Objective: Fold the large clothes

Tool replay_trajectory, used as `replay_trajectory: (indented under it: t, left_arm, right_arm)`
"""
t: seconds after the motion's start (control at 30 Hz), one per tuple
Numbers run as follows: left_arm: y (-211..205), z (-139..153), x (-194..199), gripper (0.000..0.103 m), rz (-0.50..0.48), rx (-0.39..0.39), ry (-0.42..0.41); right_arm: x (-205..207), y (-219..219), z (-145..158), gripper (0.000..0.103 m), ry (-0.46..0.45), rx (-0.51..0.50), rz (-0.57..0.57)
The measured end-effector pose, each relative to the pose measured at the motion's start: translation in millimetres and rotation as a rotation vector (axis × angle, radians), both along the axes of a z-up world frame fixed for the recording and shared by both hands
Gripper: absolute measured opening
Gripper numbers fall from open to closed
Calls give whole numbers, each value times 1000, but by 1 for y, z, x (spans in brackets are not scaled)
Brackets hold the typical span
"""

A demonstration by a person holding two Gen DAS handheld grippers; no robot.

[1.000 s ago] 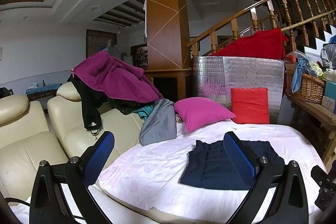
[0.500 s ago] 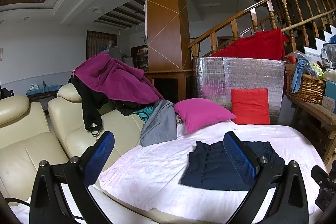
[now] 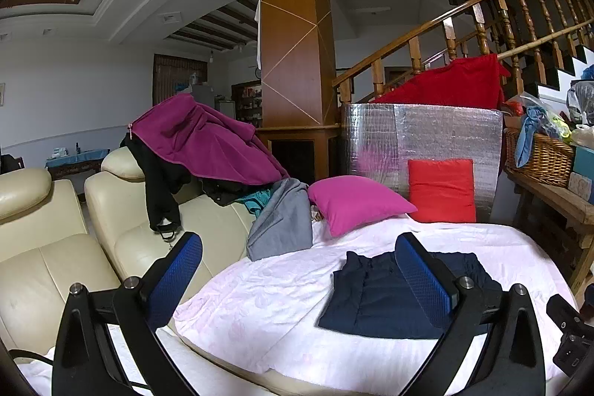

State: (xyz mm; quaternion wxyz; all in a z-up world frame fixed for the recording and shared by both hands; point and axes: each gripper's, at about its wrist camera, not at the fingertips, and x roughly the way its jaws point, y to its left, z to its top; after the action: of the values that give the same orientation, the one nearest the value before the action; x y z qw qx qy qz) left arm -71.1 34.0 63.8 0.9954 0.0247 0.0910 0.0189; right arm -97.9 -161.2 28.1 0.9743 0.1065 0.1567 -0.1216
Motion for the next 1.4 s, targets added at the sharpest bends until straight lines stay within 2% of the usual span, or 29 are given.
replay_trajectory:
  t: [0.37,0.87,1.1,1.4]
  left_arm:
    - [-3,1,11,103,0,-13,4]
    - [-27,-3,59,103,-2,13,60]
    - [-26,-5,54,103,0,14,69]
    - [-25,-1,45,103,-9,19,50]
  right_arm:
    - [11,-3,1,86,11,-8,2]
    - [67,-22,3,86,37,23,28]
    - [73,-12,-5,86,59,16,50]
    - [59,-18,-3,86,37,28,25]
